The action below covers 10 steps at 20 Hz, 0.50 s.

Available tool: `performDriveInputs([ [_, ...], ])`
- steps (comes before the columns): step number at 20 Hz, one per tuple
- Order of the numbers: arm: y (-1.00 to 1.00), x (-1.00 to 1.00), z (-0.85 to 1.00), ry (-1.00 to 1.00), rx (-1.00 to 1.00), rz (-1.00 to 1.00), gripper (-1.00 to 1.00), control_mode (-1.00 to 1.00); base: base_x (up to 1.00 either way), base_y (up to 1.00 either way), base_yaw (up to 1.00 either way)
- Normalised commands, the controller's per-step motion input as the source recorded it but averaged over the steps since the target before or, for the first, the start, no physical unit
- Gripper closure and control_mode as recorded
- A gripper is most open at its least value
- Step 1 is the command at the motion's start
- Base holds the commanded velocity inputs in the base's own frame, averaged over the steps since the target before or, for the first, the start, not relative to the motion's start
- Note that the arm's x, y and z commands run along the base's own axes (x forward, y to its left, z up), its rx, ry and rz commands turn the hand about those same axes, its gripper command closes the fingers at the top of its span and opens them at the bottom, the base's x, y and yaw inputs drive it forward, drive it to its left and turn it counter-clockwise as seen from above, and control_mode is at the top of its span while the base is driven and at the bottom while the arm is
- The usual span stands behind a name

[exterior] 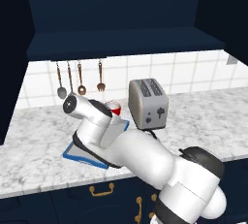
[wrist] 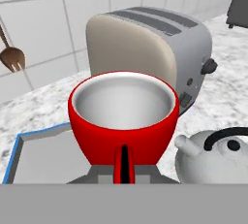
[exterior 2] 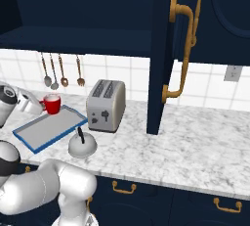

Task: Pick the kettle from the counter and place it on the tray. Then pick the mug from the cabinet and place it on the tray. Then close the cabinet doors.

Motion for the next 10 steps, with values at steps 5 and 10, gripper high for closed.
performDriveInputs([
  [5, 0.03, 0.34, -0.48, 0.0, 0.0, 0.0, 1.0, -1.0, 0.0, 0.0, 0.0],
  [10, 0.0, 0.31, -0.44, 0.0, 0.0, -0.01, 1.0, -1.0, 0.0, 0.0, 0.0],
])
